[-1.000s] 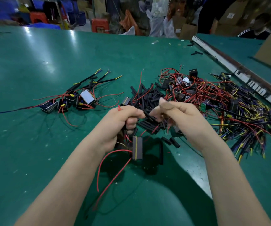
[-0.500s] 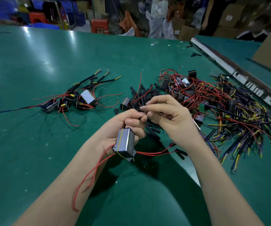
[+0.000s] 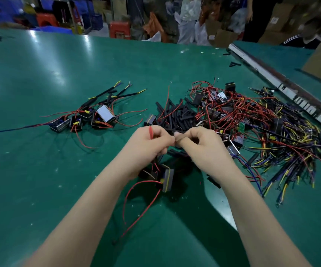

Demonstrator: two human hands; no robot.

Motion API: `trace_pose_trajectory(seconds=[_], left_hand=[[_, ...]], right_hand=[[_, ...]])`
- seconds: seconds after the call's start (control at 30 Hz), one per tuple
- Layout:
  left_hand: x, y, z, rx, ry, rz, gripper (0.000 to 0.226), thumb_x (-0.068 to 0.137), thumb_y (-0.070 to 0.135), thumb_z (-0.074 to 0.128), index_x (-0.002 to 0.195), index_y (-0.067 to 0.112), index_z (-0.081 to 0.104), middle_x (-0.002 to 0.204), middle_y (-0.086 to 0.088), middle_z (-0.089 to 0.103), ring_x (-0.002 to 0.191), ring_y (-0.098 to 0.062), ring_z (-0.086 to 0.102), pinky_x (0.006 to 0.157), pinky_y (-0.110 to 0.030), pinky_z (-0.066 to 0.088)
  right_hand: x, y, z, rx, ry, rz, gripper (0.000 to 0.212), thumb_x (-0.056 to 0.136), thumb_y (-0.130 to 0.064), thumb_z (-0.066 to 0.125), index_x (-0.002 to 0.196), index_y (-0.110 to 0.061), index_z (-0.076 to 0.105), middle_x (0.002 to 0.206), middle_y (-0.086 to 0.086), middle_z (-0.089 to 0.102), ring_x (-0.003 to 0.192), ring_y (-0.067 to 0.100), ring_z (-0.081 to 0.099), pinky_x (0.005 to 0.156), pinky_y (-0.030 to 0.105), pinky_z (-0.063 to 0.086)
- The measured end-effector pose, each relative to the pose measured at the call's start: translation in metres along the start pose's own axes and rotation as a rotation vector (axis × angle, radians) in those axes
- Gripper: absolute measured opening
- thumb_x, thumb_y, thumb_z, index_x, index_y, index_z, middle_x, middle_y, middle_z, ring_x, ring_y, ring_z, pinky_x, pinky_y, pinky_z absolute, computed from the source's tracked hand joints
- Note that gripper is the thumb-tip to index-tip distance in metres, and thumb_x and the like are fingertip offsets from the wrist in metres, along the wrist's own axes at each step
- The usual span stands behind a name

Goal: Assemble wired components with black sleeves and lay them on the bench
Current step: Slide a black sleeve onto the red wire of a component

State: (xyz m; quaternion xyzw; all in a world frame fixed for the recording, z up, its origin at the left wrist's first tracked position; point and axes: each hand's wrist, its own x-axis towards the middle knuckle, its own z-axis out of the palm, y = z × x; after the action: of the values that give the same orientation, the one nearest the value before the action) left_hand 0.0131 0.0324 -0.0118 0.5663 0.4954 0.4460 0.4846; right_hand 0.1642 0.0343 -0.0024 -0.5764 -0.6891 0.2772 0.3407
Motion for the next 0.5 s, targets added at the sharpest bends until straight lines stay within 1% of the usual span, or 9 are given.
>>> trace_pose_trajectory(seconds=[0.07, 0.13, 0.17, 0.23, 0.3, 0.33, 0.37, 0.43, 0.5], left_hand=[[0.0, 0.0, 0.002, 0.07, -0.013, 0.019, 0.024, 0.086, 0.013, 0.06, 0.062, 0.017, 0.06, 0.045, 0.01, 0.047, 0.043, -0.004, 0.036, 0.043, -0.014, 0.029], [0.0, -0.001, 0.003, -0.042, -0.039, -0.037, 0.028, 0.087, 0.013, 0.059, 0.06, 0.019, 0.064, 0.044, 0.011, 0.044, 0.041, -0.003, 0.035, 0.04, -0.012, 0.029], [0.0, 0.0, 0.002, -0.125, -0.056, -0.082, 0.032, 0.088, 0.014, 0.058, 0.057, 0.02, 0.066, 0.044, 0.011, 0.041, 0.039, -0.002, 0.034, 0.039, -0.012, 0.029], [0.001, 0.001, 0.001, -0.289, -0.101, -0.18, 0.038, 0.09, 0.014, 0.054, 0.055, 0.019, 0.067, 0.044, 0.011, 0.035, 0.037, -0.002, 0.029, 0.036, -0.013, 0.026], [0.001, 0.003, -0.001, -0.44, -0.16, -0.266, 0.036, 0.087, 0.014, 0.052, 0.053, 0.017, 0.065, 0.043, 0.012, 0.03, 0.036, -0.002, 0.025, 0.033, -0.012, 0.022], [0.0, 0.005, -0.002, -0.506, -0.194, -0.301, 0.031, 0.083, 0.016, 0.053, 0.054, 0.016, 0.063, 0.042, 0.013, 0.029, 0.036, -0.001, 0.025, 0.033, -0.011, 0.02], [0.0, 0.006, -0.002, -0.568, -0.23, -0.327, 0.023, 0.077, 0.017, 0.054, 0.056, 0.016, 0.062, 0.041, 0.013, 0.029, 0.035, 0.0, 0.025, 0.033, -0.01, 0.018], [-0.001, 0.009, -0.002, -0.678, -0.286, -0.367, 0.015, 0.072, 0.017, 0.053, 0.059, 0.011, 0.058, 0.04, 0.012, 0.029, 0.035, 0.0, 0.027, 0.032, -0.009, 0.02], [-0.002, 0.011, -0.003, -0.765, -0.314, -0.411, 0.016, 0.073, 0.016, 0.052, 0.06, 0.009, 0.056, 0.038, 0.012, 0.03, 0.034, 0.0, 0.027, 0.03, -0.009, 0.026]], right_hand=[[0.0, 0.002, -0.003, -0.011, -0.034, 0.053, 0.037, 0.09, -0.036, 0.061, 0.059, -0.018, 0.057, 0.042, -0.014, 0.043, 0.043, 0.003, 0.038, 0.047, 0.015, 0.026], [0.001, 0.001, -0.009, 0.078, -0.115, 0.081, 0.038, 0.092, -0.038, 0.059, 0.061, -0.015, 0.059, 0.052, -0.011, 0.044, 0.052, 0.006, 0.038, 0.057, 0.022, 0.031], [0.0, 0.0, -0.013, 0.133, -0.171, 0.07, 0.04, 0.093, -0.041, 0.056, 0.067, -0.011, 0.063, 0.06, -0.003, 0.047, 0.057, 0.009, 0.04, 0.06, 0.024, 0.032], [-0.002, -0.004, -0.023, 0.246, -0.234, 0.029, 0.046, 0.091, -0.048, 0.049, 0.077, -0.009, 0.07, 0.063, -0.001, 0.056, 0.055, 0.005, 0.045, 0.058, 0.015, 0.035], [-0.004, -0.005, -0.031, 0.32, -0.26, -0.049, 0.037, 0.091, -0.043, 0.046, 0.082, -0.019, 0.073, 0.068, -0.012, 0.068, 0.06, -0.004, 0.055, 0.06, 0.005, 0.039], [-0.004, -0.005, -0.033, 0.329, -0.272, -0.094, 0.03, 0.091, -0.038, 0.048, 0.083, -0.022, 0.072, 0.072, -0.012, 0.07, 0.067, -0.002, 0.058, 0.066, 0.006, 0.041], [-0.004, -0.003, -0.033, 0.327, -0.28, -0.134, 0.025, 0.089, -0.036, 0.051, 0.083, -0.023, 0.071, 0.075, -0.006, 0.07, 0.071, 0.004, 0.058, 0.07, 0.014, 0.044], [-0.004, -0.001, -0.029, 0.344, -0.284, -0.192, 0.017, 0.082, -0.036, 0.058, 0.083, -0.023, 0.069, 0.077, 0.01, 0.063, 0.073, 0.015, 0.05, 0.07, 0.029, 0.04], [-0.003, -0.002, -0.025, 0.415, -0.267, -0.222, 0.015, 0.077, -0.033, 0.062, 0.086, -0.022, 0.067, 0.077, 0.003, 0.062, 0.074, 0.013, 0.051, 0.07, 0.029, 0.042]])
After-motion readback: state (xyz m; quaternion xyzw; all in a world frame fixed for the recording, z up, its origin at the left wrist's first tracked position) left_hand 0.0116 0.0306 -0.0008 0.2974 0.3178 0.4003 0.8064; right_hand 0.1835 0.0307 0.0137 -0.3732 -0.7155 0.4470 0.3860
